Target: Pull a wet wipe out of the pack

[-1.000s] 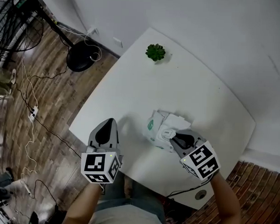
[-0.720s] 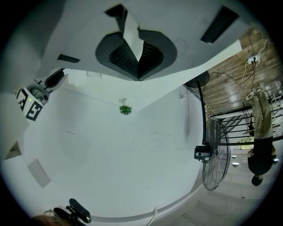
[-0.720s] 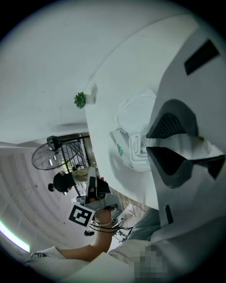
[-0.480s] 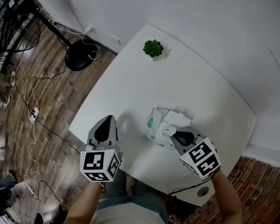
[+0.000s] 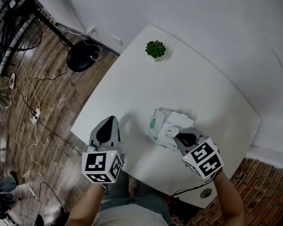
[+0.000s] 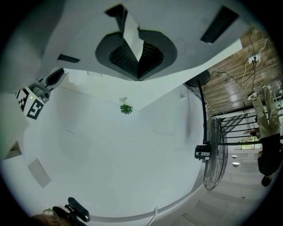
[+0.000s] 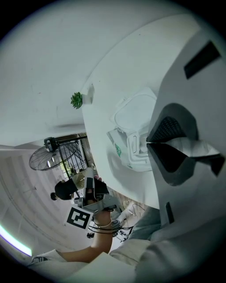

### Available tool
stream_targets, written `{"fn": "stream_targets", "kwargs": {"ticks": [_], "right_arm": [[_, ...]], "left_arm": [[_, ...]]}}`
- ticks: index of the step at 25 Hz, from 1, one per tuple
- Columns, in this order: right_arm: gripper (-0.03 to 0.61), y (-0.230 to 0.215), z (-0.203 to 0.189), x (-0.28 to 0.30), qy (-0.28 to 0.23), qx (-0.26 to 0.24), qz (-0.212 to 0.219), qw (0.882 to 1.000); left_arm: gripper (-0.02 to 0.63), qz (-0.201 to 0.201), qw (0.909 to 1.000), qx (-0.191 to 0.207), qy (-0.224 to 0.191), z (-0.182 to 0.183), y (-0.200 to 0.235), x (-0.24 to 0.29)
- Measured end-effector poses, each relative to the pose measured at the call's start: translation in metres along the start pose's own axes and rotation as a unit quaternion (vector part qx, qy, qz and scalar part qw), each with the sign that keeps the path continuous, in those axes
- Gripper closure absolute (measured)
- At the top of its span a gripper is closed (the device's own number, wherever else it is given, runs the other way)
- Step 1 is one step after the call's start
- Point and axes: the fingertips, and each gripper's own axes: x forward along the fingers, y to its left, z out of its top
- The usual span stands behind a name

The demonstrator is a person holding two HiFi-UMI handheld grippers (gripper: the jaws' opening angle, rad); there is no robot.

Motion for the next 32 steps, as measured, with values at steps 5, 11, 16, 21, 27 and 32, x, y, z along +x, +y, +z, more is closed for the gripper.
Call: {"fn": "stream_targets", "kwargs": {"ticks": [5, 11, 16, 21, 27, 32], "right_arm": [[0.571, 0.000, 0.001, -0.002, -0.003, 0.004, -0.003, 1.000], [0.573, 0.000, 0.002, -0.003, -0.011, 0.015, -0.016, 1.000], [0.573, 0.001, 0.005, -0.008, -0.026, 0.034, -0.025, 0.999], [0.574, 0.002, 0.008, -0.014, -0.038, 0.046, -0.033, 0.998], [0.574, 0.002, 0.011, -0.022, -0.050, 0.058, -0.046, 0.996], [0.574, 0.001, 0.016, -0.031, -0.062, 0.067, -0.056, 0.994]], "left_arm": [[0.611, 0.001, 1.0000, 0.001, -0.002, 0.004, 0.000, -0.002], [0.612, -0.004, 1.0000, 0.003, -0.006, 0.009, -0.005, -0.005], [0.612, -0.013, 0.9998, 0.008, -0.012, 0.015, -0.012, -0.008], [0.612, -0.021, 0.9995, 0.014, -0.018, 0.023, -0.017, -0.013], [0.611, -0.029, 0.9991, 0.020, -0.025, 0.031, -0.020, -0.017], [0.612, -0.037, 0.9986, 0.023, -0.029, 0.034, -0.025, -0.020]]}}
